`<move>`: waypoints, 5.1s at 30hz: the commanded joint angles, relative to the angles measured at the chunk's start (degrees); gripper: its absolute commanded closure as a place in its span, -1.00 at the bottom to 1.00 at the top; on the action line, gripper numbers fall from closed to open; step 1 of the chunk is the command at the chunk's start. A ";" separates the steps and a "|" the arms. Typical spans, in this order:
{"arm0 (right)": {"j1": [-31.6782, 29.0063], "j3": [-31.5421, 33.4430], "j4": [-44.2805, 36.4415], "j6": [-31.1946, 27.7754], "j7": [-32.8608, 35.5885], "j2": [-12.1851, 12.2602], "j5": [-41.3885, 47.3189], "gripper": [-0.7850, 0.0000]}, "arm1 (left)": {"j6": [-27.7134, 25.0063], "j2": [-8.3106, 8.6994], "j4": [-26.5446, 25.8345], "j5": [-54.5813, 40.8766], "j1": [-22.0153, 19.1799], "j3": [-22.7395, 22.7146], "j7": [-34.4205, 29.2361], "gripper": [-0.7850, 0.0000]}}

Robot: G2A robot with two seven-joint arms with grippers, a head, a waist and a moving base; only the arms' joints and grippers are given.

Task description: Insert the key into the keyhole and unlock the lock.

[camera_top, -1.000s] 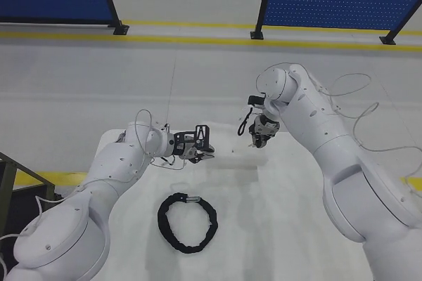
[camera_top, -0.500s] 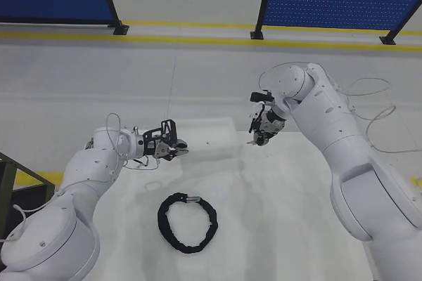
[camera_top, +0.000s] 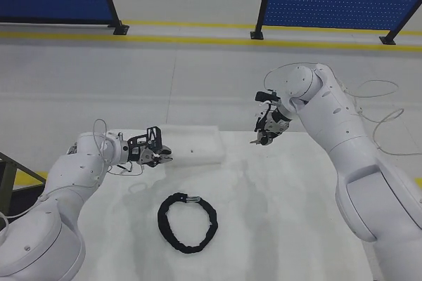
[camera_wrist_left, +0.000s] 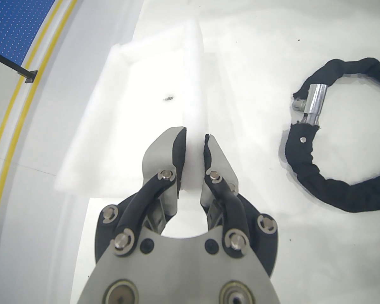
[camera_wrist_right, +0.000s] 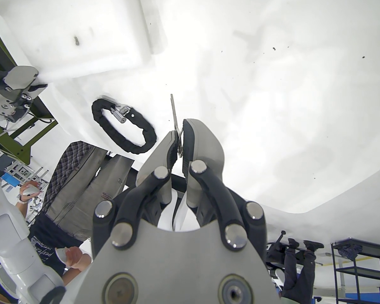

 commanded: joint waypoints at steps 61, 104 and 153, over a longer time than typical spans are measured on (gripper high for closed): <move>-5.52 -15.16 -31.48 -1.08 0.01 16.07 29.25 1.00 | -7.58 20.27 -42.19 -28.46 9.31 3.02 -20.01 -1.00; -5.52 -15.16 -31.48 -1.08 0.01 16.07 29.25 1.00 | 1.06 4.26 -22.43 -4.24 13.23 3.34 -10.36 0.00; 9.72 -29.85 -56.62 3.02 0.01 31.23 57.05 1.00 | -6.32 12.26 -50.76 -20.80 7.48 -1.88 -4.46 1.00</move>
